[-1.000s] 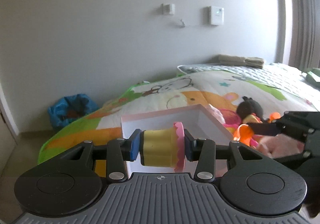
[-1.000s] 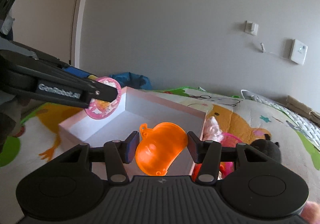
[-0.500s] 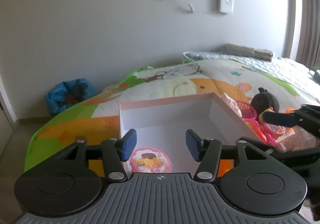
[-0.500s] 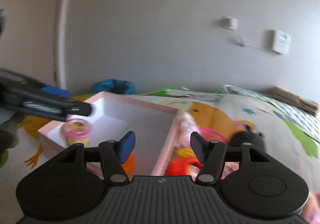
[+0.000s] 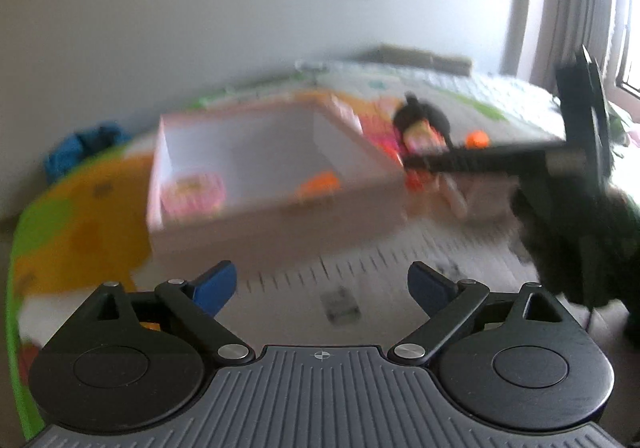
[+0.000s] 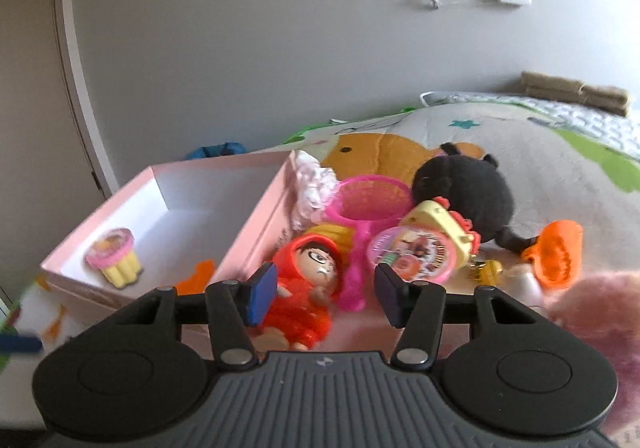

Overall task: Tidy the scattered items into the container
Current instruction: 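Lower the pudding cup into the pink box and open the left gripper while the right drops the orange piece, then grasp the red hooded doll with the right gripper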

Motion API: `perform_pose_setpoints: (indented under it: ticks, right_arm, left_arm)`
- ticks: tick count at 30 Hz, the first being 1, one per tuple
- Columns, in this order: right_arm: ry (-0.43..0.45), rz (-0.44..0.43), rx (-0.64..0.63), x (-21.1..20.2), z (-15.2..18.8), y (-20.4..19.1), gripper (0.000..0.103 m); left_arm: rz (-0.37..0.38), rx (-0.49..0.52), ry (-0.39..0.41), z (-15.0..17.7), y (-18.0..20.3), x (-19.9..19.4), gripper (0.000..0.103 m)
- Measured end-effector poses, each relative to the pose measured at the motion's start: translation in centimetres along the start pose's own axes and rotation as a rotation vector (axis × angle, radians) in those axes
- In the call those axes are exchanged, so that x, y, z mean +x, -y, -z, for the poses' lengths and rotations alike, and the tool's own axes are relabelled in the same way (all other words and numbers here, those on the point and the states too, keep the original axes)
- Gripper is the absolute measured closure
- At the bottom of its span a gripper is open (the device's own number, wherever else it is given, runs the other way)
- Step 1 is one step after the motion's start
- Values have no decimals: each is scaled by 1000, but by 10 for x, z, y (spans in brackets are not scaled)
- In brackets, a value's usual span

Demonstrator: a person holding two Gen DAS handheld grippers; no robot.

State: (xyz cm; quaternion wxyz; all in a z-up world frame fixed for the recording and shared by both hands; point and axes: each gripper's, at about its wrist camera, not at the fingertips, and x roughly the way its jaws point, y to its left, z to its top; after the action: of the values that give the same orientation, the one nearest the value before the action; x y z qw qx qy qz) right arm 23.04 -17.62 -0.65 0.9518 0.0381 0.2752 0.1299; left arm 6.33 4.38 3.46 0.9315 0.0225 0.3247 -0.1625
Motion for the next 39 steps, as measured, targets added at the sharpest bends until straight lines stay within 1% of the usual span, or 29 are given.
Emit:
perform_pose_setpoints:
  ticks: [3, 5, 7, 9, 11, 16, 21, 25, 29, 32, 34, 35, 37, 39]
  right_arm:
    - [-30, -46, -20, 1, 0, -7, 49]
    - [-67, -48, -50, 6, 4, -12, 49]
    - [-87, -43, -45, 12, 10, -12, 49]
    - [-99, -48, -36, 15, 15, -11, 56]
    - [-96, -50, -24, 12, 18, -10, 56]
    - [-82, -35, -87, -17, 29, -15, 56]
    - [-115, -56, -118, -53, 48, -17, 58]
    - [-133, -101, -150, -77, 59, -24, 58]
    - [-140, -165, -164, -91, 63, -32, 58]
    - [-141, -210, -172, -96, 66, -35, 57]
    - [-138, -218, -173, -101, 67, -34, 56]
    - [-134, -218, -173, -102, 67, -32, 52]
    - [-121, -209, -166, -107, 66, -27, 49]
    - [-109, -201, -152, -112, 66, -19, 48]
  left_arm:
    - [9, -35, -36, 10, 2, 1, 6]
    - [16, -57, -42, 14, 3, -1, 5]
    - [21, -70, -42, 15, 2, -3, 5]
    - [23, -80, -47, 16, 4, -2, 4]
    - [25, -83, -55, 16, 6, 0, 4]
    - [29, -75, -57, 18, 10, -2, 4]
    - [36, -96, -73, 21, 6, -1, 3]
    - [53, -149, -95, 24, 2, 1, 1]
    - [71, -193, -91, 22, 0, 1, 0]
    - [114, -208, -57, 18, 2, 0, 0]
    - [176, -209, -1, 17, 3, -2, 0]
    - [211, -207, 26, 17, 4, -3, 0]
    - [256, -192, 29, 16, 8, -3, 0]
    - [267, -176, 22, 15, 13, -2, 0]
